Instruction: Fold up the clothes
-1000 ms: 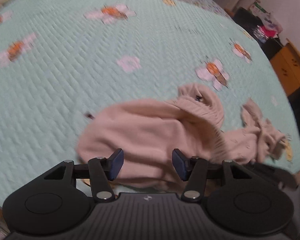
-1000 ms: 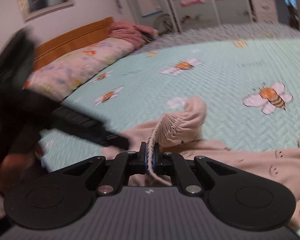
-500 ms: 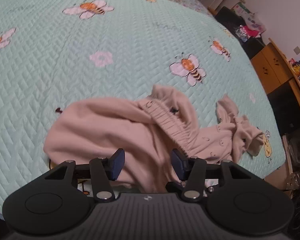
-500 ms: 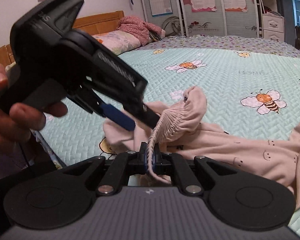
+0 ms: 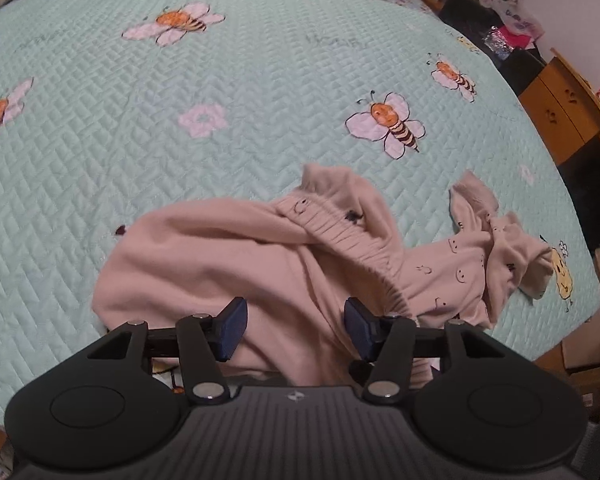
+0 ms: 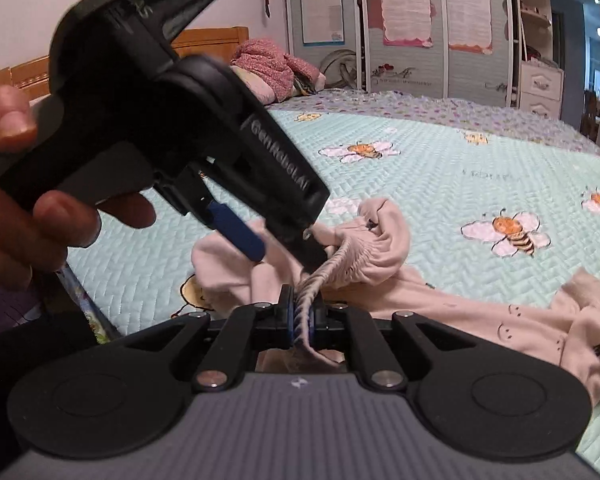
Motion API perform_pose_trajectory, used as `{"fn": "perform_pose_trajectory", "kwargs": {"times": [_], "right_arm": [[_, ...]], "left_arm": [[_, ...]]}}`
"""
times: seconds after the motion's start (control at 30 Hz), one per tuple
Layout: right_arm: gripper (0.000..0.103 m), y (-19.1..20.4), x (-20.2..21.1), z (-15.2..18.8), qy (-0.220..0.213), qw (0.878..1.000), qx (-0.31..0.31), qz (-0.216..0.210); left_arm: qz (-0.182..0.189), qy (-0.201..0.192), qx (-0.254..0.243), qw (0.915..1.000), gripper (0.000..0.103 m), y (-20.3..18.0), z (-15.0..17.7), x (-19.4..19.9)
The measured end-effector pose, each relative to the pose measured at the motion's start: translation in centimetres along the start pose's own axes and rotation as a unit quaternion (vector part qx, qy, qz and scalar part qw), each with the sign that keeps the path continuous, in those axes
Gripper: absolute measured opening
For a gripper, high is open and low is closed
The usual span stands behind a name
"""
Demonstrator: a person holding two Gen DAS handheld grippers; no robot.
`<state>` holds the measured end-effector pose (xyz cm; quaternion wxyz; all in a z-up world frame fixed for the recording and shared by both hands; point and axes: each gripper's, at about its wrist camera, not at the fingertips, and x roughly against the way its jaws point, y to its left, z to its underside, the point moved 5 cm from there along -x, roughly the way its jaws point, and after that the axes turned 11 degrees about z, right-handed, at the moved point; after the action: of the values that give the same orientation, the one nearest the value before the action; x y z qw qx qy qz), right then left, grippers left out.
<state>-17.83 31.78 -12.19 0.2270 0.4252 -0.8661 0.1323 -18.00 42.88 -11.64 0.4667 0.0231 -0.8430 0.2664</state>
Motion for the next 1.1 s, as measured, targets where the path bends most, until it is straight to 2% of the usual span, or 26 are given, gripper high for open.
{"fn": "perform_pose_trajectory", "kwargs": {"times": [0.2,0.4,0.47,0.5,0.6,0.63,0.67,0.73,0.83,1.03,1.1], "right_arm": [[0.010,0.7,-0.5,0.1,0.006,1.000,0.010,-0.014],[0.016,-0.6,-1.4,0.0,0.042,0.999,-0.030,-0.018],[0.032,-1.3,-2.0,0.0,0.063,0.997,-0.044,-0.013],[0.043,-1.9,-2.2,0.1,0.078,0.995,-0.056,-0.007],[0.049,-4.5,-0.7,0.1,0.071,0.993,-0.097,-0.009],[0.056,-5.4,-0.1,0.1,0.068,0.991,-0.111,-0.010],[0.063,-6.6,0.5,0.4,0.067,0.990,-0.122,0.005],[0.069,-9.0,1.7,1.1,0.065,0.987,-0.143,0.044],[0.069,-12.0,2.5,2.8,0.085,0.975,-0.193,0.073],[0.064,-13.6,1.1,4.6,0.140,0.955,-0.208,0.159],[0.063,-14.0,0.0,5.5,0.178,0.946,-0.206,0.175]], "left_arm": [[-0.004,0.006,-0.023,0.9997,0.057,-1.4,-0.7,-0.8],[-0.059,0.024,-0.078,0.9949,0.056,-2.6,-1.5,-3.4],[-0.081,0.025,-0.088,0.9925,0.056,-2.4,-1.8,-4.0],[-0.078,0.021,-0.086,0.9930,0.056,-2.3,-1.7,-3.7],[-0.056,0.002,-0.079,0.9953,0.056,-1.7,-1.3,-1.9],[-0.054,-0.006,-0.079,0.9954,0.057,-1.4,-0.9,-1.2],[-0.051,-0.015,-0.078,0.9955,0.057,-1.1,-0.6,-0.4],[-0.070,-0.017,-0.075,0.9946,0.059,0.1,0.5,0.4],[-0.084,0.019,-0.068,0.9939,0.059,1.7,2.7,-0.1],[-0.071,0.081,-0.081,0.9909,0.059,1.1,5.7,-2.9],[-0.075,0.092,-0.077,0.9899,0.059,1.1,5.7,-4.3]]}}
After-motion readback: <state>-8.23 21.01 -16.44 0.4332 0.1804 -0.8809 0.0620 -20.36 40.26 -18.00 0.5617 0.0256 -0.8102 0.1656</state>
